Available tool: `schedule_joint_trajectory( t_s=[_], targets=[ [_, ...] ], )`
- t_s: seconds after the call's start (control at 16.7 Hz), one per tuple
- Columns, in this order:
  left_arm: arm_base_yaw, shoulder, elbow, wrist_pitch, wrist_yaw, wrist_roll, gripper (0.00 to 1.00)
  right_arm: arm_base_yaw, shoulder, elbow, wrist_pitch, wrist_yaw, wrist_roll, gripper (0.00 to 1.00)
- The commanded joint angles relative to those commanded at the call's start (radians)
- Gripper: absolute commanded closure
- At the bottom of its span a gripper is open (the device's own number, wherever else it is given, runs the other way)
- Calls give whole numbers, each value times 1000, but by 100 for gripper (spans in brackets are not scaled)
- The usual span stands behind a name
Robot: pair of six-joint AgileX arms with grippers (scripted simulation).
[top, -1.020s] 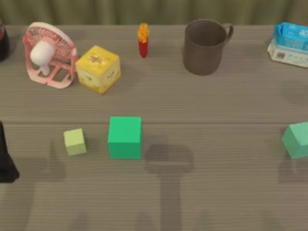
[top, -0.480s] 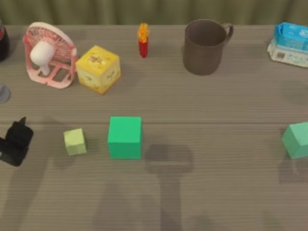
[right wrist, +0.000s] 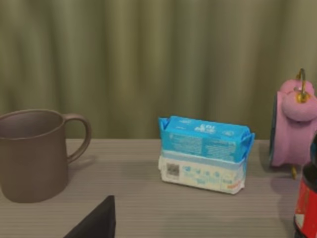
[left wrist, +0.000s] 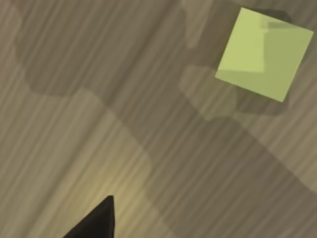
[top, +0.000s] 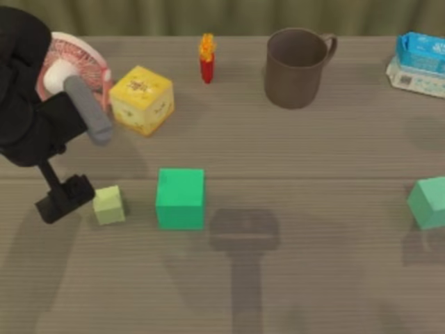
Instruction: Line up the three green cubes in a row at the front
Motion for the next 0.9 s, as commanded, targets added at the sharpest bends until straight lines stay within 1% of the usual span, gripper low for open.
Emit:
schedule_joint_trajectory(
  t_s=[0.24, 0.42, 0.54, 0.9],
  targets=[
    [-38, 259, 204, -135, 2, 144, 0, 0, 0, 0, 0, 0, 0, 0],
    [-56, 377, 303, -190, 4, 209, 0, 0, 0, 0, 0, 0, 0, 0],
    [-61, 411, 333, -205, 5, 228, 0, 0, 0, 0, 0, 0, 0, 0],
    [-56, 412, 330, -201, 5, 228, 0, 0, 0, 0, 0, 0, 0, 0]
  ],
)
